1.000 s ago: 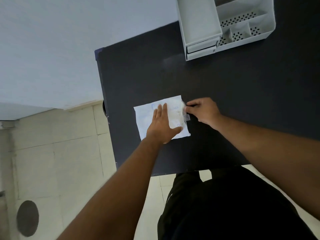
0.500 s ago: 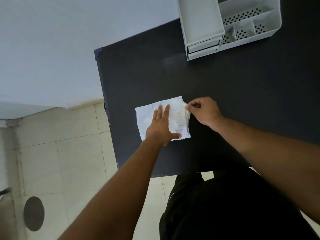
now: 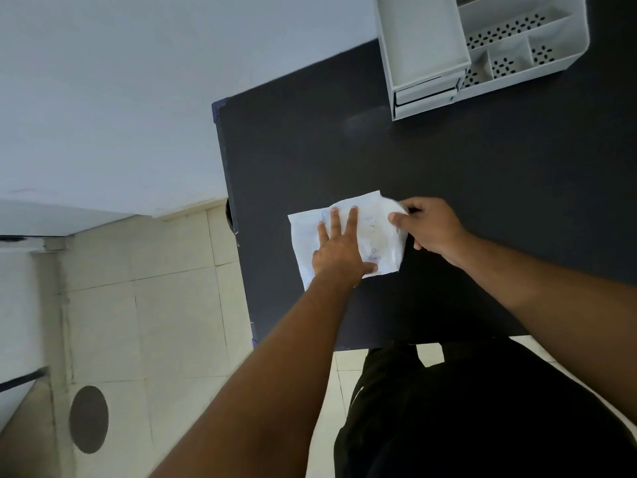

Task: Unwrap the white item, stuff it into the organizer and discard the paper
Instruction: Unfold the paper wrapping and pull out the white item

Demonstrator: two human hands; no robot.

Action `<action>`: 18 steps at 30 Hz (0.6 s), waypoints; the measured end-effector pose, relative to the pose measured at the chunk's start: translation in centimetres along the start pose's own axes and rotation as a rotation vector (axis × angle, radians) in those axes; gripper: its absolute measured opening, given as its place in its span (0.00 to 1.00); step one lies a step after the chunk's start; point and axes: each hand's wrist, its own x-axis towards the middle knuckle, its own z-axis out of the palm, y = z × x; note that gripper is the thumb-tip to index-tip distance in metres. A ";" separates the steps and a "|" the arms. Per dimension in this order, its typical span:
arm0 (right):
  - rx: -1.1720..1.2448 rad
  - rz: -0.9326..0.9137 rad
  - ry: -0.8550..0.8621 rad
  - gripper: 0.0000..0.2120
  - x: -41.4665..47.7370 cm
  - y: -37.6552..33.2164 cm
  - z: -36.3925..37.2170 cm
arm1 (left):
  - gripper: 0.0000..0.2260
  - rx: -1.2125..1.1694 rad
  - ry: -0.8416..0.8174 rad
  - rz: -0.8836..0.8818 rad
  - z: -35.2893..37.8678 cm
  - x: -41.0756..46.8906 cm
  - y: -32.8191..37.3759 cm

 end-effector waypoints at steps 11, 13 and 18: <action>-0.038 0.063 0.120 0.09 -0.6 2.2 -0.9 | 0.56 0.047 -0.002 0.001 0.5 0.3 0.2; -0.044 0.052 0.079 0.16 -0.8 1.8 -1.0 | 0.59 0.061 -0.011 0.009 0.5 0.3 0.1; -0.141 0.010 0.049 0.11 -0.9 0.6 -0.3 | 0.63 0.093 -0.016 0.020 0.4 0.1 0.1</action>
